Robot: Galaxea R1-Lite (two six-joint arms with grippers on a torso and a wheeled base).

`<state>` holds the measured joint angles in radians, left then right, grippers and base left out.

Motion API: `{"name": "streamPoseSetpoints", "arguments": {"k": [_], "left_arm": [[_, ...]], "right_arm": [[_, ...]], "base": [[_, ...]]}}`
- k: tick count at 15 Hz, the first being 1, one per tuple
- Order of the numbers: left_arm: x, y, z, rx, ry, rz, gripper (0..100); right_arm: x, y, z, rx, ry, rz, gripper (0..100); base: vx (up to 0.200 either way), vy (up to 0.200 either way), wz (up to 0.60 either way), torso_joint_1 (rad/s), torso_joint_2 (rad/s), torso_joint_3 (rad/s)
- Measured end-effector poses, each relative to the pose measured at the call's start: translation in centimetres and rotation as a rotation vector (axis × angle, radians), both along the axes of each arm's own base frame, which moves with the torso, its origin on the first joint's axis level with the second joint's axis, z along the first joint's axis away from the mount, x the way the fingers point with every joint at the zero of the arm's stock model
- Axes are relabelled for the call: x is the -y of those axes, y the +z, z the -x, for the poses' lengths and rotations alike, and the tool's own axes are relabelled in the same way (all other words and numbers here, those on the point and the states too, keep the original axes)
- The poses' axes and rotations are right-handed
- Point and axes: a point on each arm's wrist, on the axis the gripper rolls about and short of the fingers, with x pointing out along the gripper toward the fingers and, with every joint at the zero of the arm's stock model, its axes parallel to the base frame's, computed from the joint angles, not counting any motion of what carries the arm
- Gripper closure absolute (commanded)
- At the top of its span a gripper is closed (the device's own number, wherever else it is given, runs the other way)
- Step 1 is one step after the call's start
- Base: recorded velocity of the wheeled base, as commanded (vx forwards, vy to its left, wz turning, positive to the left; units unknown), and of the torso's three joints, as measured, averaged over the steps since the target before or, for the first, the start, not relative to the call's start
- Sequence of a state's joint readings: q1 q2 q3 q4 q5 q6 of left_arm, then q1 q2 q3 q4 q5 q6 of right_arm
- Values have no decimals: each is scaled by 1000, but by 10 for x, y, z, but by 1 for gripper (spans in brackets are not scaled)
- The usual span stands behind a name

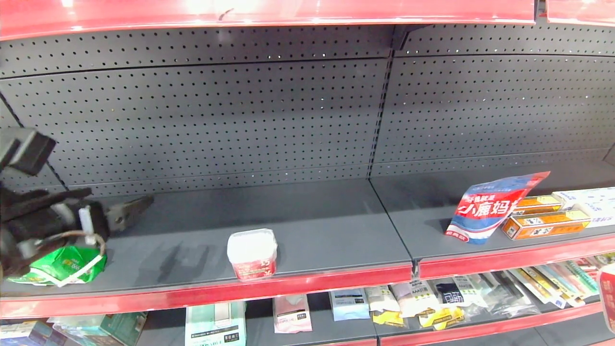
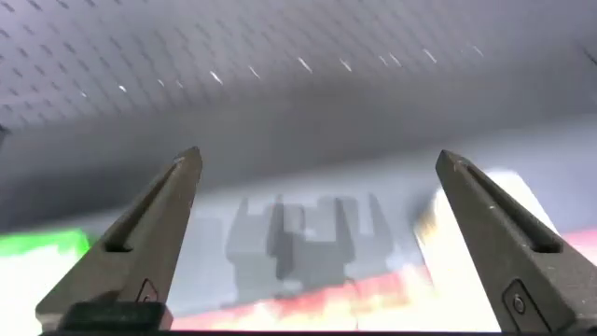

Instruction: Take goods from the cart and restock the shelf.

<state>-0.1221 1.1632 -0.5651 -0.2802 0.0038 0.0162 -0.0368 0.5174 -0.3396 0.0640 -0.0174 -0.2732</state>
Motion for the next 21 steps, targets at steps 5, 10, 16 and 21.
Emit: {"name": "streamPoseSetpoints", "arguments": {"k": [5,10,16,21], "left_arm": [[-14,-20,141,-51,-182,-104,0],[-22,-48,195,100,-82,-155,0],[-23,-69,206,154,-85,-187,0],[-24,-75,208,161,-84,-188,0]], "right_arm": [[-1,8,-8,-22,61,-16,100],[-1,11,-15,-47,71,-18,100],[-1,9,-18,-64,69,-20,100],[-1,9,-19,-70,68,-20,100]], "base": [[0,0,0,0,0,0],[0,0,0,0,0,0],[0,0,500,6,4,3],[0,0,480,6,3,3]]}}
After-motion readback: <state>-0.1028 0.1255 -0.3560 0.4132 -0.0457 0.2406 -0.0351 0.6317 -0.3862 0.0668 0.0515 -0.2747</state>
